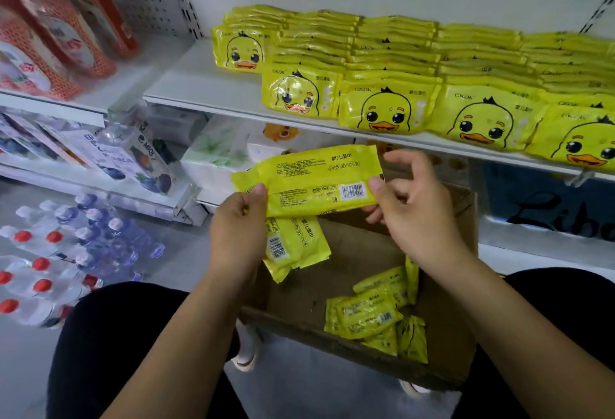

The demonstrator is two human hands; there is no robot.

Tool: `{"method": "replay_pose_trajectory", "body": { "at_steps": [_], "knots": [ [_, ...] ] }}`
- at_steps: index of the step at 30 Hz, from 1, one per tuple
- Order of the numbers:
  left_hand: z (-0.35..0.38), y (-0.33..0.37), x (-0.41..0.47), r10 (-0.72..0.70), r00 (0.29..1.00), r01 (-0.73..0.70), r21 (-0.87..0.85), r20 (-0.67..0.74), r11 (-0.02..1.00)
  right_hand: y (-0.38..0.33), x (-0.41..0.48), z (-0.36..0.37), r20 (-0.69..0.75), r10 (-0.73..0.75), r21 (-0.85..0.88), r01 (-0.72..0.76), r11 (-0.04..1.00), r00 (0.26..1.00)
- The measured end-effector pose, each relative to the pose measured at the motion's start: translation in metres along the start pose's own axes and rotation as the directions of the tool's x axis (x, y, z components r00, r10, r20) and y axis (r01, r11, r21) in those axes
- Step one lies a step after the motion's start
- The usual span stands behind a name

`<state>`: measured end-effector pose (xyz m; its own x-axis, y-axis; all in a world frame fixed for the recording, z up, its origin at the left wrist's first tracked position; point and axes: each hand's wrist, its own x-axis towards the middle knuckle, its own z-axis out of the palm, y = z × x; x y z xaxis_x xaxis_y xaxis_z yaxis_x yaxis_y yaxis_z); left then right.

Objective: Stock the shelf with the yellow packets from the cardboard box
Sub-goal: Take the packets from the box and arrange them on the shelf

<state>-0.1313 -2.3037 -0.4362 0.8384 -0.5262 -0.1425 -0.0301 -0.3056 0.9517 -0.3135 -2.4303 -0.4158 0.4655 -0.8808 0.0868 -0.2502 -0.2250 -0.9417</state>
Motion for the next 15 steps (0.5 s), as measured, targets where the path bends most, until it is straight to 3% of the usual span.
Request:
{"method": "replay_pose_trajectory", "body": {
  "at_steps": [4,8,11,15],
  "knots": [
    [-0.014,0.016,0.042,0.082,0.996,-0.086,0.097,0.039,0.992,-0.010,0.024,0.024,0.031,-0.049,0.120,0.045,0.992,0.998],
    [-0.033,0.018,0.096,0.113,0.994,-0.113,0.065,-0.003,0.992,-0.031,0.051,0.057,0.149,-0.091,0.175,0.064,0.983,0.985],
    [-0.046,0.001,0.127,0.079,0.995,-0.082,-0.052,-0.057,0.995,-0.043,0.078,0.079,0.117,-0.216,-0.018,0.220,0.975,0.969],
    [-0.048,-0.018,0.144,0.015,0.990,-0.031,-0.109,-0.141,0.994,-0.057,0.119,0.108,0.115,-0.441,-0.267,0.455,0.849,0.890]
  ]
}}
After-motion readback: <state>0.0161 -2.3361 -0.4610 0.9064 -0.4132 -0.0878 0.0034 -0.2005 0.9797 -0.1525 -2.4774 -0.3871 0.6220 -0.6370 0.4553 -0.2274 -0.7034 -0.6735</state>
